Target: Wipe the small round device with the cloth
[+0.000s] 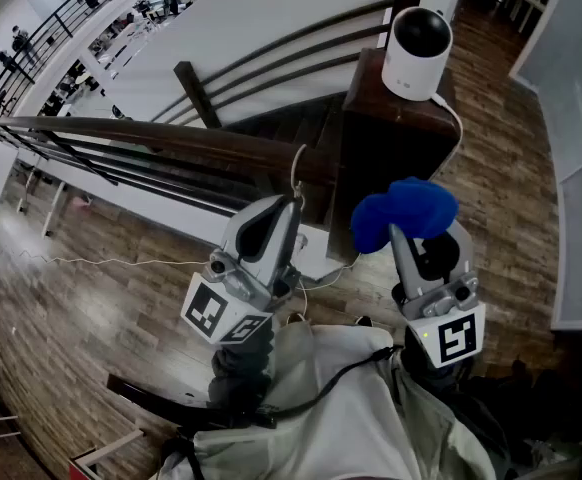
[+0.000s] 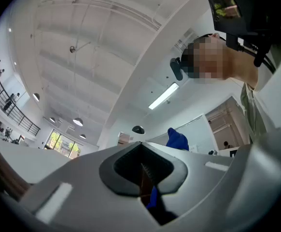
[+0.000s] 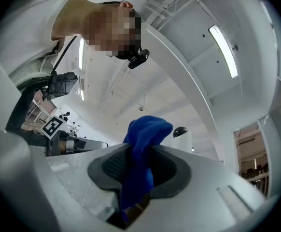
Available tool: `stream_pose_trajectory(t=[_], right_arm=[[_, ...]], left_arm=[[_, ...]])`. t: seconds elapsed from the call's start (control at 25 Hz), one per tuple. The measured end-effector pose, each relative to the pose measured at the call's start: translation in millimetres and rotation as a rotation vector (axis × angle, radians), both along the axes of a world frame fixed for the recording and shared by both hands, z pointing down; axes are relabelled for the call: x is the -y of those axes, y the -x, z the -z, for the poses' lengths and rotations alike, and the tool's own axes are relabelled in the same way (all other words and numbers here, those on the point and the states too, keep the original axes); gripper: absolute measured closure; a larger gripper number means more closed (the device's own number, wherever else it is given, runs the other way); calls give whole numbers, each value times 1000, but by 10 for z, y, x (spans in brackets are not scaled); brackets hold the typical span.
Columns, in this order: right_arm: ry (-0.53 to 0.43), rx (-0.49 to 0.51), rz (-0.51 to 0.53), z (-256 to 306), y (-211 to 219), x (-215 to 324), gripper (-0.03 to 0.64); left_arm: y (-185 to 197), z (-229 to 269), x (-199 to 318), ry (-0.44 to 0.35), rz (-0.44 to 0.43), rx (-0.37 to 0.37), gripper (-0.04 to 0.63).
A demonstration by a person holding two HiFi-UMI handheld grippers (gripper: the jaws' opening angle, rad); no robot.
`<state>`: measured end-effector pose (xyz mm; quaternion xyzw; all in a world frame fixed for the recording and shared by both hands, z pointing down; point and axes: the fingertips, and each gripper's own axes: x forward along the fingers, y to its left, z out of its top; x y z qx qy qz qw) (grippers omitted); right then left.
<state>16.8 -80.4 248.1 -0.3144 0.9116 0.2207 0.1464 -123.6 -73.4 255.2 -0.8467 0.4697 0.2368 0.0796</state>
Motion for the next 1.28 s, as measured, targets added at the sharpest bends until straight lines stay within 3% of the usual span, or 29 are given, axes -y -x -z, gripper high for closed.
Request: stream_pose_trajectory(t=[0.52,0.6,0.76,0.92,1.16,1.28], right_arm=[[3,6,-101,-69,47,-11,508],[-53,-68,-166,-24,24,22,508],[-273,-268,-371,473,-93,251,508],[-398,-346,-528,1135,-218,577,508],[-465,-416,-544,1567,24,1114,508],[-441,-475,-543,1549,134,1362,508]], left_arm=[[67,-10,150,6,-125,-6,594],[76,10,153,8,-149,0,594],[147,67,145,8,-184,11,594],[199,50,135,17,-206,8,594],[124,-17,291,37,-227,3,594],[52,24,327,29,-223,4,592]])
